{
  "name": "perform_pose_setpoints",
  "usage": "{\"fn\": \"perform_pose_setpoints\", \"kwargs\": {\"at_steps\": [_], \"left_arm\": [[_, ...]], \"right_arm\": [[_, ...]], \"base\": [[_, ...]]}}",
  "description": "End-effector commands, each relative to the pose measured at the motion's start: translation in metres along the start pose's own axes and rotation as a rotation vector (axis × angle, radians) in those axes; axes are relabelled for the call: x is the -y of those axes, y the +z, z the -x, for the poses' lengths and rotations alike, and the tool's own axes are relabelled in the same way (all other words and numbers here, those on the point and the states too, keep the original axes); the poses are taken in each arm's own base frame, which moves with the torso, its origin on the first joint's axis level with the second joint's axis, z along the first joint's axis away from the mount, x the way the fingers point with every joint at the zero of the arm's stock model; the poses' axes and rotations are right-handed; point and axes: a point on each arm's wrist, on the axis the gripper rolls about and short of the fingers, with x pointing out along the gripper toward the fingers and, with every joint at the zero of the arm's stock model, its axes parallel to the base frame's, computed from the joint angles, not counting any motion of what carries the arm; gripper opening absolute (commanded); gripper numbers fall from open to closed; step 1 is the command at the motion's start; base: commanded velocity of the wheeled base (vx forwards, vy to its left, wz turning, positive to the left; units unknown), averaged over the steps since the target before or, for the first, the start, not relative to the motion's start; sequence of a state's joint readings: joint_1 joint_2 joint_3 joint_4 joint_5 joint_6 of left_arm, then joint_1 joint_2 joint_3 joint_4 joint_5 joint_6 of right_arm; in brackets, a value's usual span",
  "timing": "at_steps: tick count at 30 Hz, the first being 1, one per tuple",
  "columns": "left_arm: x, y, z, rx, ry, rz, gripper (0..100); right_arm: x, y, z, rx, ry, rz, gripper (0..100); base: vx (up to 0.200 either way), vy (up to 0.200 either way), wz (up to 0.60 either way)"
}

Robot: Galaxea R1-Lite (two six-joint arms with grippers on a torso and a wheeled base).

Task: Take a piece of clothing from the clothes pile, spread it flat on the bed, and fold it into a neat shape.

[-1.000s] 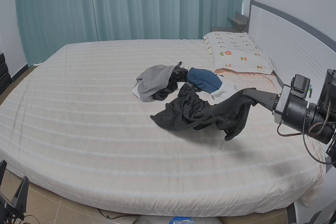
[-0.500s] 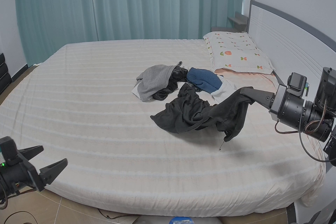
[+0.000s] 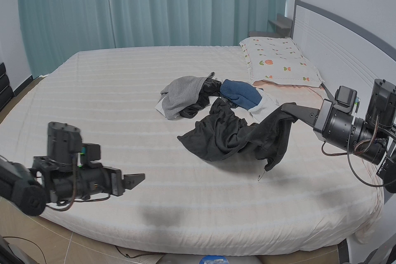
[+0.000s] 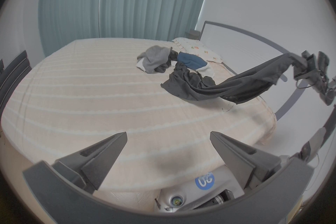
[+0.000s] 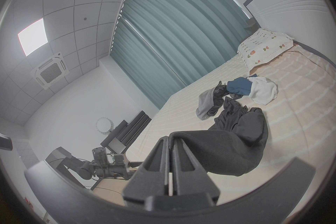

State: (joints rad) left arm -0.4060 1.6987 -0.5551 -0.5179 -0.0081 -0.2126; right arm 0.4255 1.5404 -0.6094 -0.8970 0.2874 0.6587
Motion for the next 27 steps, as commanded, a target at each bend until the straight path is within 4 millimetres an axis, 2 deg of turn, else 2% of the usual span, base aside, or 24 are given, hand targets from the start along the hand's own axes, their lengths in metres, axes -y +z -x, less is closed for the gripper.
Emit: {"fn": "perform_pose_setpoints", "kwargs": {"at_steps": [1,5,9,10,13,20,21,27], "left_arm": [[0.035,-0.002,-0.080,-0.039,0.010,-0.036,100],[0.039,0.004,-0.092,-0.028,0.003,-0.040,100],[0.051,-0.002,-0.111,-0.043,-0.016,-0.066,100],[0.051,-0.002,-0.111,-0.043,-0.016,-0.066,100],[0.059,0.003,-0.129,-0.024,-0.027,-0.070,100],[0.064,0.012,-0.157,0.020,0.010,-0.097,100],[0.065,0.012,-0.165,0.021,0.013,-0.098,100],[0.068,0.009,-0.182,0.023,0.018,-0.130,100]], "right_arm": [[0.002,0.012,-0.013,0.039,0.001,0.008,0],[-0.008,0.021,-0.016,0.089,0.009,0.023,0],[-0.017,0.020,-0.019,0.096,0.032,0.028,0],[-0.017,0.020,-0.019,0.096,0.032,0.028,0],[-0.026,0.020,-0.017,0.103,0.057,0.034,0],[-0.033,0.023,-0.014,0.116,0.075,0.038,0],[-0.034,0.024,-0.012,0.121,0.078,0.039,0],[-0.037,0.027,-0.007,0.137,0.087,0.040,0]], "base": [[0.000,0.000,0.00],[0.000,0.000,0.00],[0.000,0.000,0.00],[0.000,0.000,0.00],[0.000,0.000,0.00],[0.000,0.000,0.00],[0.000,0.000,0.00],[0.000,0.000,0.00]]}}
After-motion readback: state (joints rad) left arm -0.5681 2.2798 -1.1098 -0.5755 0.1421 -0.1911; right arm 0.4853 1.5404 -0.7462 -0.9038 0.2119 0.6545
